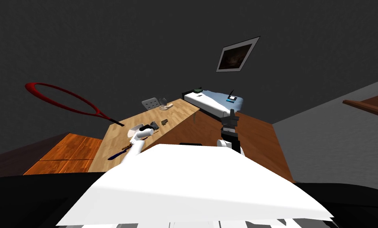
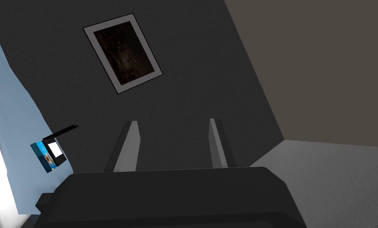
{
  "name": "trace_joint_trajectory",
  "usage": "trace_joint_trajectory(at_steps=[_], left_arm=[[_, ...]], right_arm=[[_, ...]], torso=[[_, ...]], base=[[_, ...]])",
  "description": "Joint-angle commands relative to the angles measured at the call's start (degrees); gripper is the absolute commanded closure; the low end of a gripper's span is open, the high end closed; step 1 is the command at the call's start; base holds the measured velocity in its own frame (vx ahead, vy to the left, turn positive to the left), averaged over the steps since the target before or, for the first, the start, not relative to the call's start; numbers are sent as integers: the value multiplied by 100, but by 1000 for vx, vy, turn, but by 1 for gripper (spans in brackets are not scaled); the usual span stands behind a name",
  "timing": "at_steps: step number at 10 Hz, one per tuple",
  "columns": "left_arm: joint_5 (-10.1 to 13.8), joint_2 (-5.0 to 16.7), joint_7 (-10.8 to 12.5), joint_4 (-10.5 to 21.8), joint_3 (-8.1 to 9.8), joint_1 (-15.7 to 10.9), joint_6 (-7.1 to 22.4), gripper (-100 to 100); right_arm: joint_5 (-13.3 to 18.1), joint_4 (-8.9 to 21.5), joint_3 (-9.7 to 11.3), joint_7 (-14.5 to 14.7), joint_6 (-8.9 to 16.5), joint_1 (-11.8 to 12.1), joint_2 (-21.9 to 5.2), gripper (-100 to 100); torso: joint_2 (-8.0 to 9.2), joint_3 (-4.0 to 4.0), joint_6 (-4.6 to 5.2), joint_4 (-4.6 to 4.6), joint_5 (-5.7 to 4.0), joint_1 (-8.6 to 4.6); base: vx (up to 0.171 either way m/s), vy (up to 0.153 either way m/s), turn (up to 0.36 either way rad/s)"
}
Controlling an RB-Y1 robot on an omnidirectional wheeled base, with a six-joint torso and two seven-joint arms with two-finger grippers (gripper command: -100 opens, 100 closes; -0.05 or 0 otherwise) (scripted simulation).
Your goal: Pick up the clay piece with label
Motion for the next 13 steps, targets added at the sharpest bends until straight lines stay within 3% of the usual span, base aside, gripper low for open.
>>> trace_joint_trajectory(at_steps=[1, 4, 5, 7, 8, 10, 11, 13], left_arm=[[43, 18, 67, 179, 20, -106, 178, -100], [158, 39, 306, 611, 132, -436, 687, -100], [158, 39, 306, 640, 132, -436, 702, -100], [241, 23, 521, 1045, 229, -763, 1090, -100], [241, 23, 521, 1071, 229, -763, 1179, -100], [300, -19, 716, 1468, 315, -1074, 1542, -100], [300, -19, 716, 1468, 315, -1074, 1611, -100], [343, -74, 889, 1813, 392, -1360, 1986, -100]], right_arm=[[0, 0, 0, 0, 0, 0, 0, 0], [0, 0, 0, 0, 0, 0, 0, 0], [0, 0, 0, 0, 0, 0, 0, 0], [0, 0, 0, 0, 0, 0, 0, 0], [0, 0, 0, 0, 0, 0, 0, 0], [0, 0, 0, 0, 0, 0, 0, 0], [0, 0, 0, 0, 0, 0, 0, 0], [0, 0, 0, 0, 0, 0, 0, 0]], torso=[[0, 0, 0, 0, 0, 0], [1, 1, -1, 0, 1, 4], [-2, -1, 0, 0, 1, 5], [0, 0, 0, 0, 1, 5], [-6, -3, 1, -1, 1, 6], [-4, -3, 0, -1, 2, 8], [-7, -5, 0, -2, 2, 9], [-2, -1, -1, -1, 2, 11]], base=[[32, -8, -16], [34, -2, -29], [31, 2, -23], [41, 3, -54], [41, 10, -22], [49, 13, -48], [38, 19, -31], [50, 29, -50]])
